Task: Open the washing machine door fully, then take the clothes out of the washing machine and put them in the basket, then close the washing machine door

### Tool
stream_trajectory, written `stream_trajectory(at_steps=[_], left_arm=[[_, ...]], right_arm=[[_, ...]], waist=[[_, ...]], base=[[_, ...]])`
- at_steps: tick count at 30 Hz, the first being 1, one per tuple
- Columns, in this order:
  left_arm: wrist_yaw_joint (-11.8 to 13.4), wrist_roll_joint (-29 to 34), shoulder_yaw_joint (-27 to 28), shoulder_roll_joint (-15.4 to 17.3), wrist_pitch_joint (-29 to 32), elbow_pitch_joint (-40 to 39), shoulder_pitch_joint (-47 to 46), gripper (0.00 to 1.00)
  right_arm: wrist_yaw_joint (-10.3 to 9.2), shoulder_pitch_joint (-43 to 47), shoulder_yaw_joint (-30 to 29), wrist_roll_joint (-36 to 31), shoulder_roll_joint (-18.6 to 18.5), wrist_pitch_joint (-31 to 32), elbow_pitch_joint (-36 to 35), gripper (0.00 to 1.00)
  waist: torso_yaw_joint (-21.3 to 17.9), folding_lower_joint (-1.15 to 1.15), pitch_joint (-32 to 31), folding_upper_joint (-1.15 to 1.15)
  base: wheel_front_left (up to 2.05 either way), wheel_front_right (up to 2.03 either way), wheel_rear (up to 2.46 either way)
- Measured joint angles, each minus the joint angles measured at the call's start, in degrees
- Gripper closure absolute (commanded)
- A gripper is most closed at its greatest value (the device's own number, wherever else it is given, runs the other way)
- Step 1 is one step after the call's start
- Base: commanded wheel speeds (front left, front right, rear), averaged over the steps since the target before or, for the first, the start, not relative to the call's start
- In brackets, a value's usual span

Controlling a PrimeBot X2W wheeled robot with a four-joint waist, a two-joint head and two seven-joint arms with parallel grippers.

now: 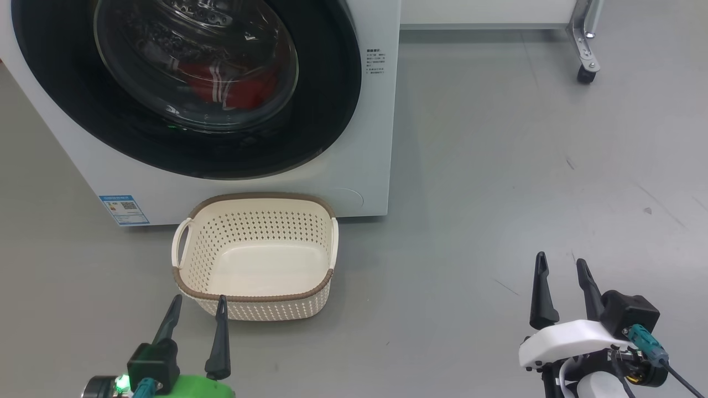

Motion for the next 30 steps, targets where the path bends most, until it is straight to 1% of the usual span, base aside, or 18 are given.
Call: stream_trajectory(at_steps=[1,18,22,30], left_arm=[[0.41,0.01,-0.07,0.0,0.0,0.29,0.0,0.0],[1.01,0.02,-0.29,0.01,0.0,0.99,-0.12,0.0],[1.07,0.02,-0.33,0.01,0.0,1.07,-0.18,0.0],[1.46,0.01,-0.33,0.01,0.0,1.2,-0.24,0.0]], right_arm=[[-0.05,-0.1,0.02,0.0,0.0,0.0,0.21,0.0],[-0.34,-0.98,1.02,-0.03,-0.02,0.0,1.74,0.0],[-0.32,-1.01,2.32,-1.47,-0.23,0.0,2.68,0.0],[-0.33,-1.71,2.16,-1.48,-0.24,0.0,3.1,0.0]], waist=[[0.03,0.0,0.03,0.0],[-0.08,0.0,0.14,0.0],[-0.1,0.0,0.13,0.0],[-0.06,0.0,0.18,0.0]], base=[[0.0,0.0,0.0],[0.0,0.0,0.0],[0.0,0.0,0.0],[0.0,0.0,0.0]])
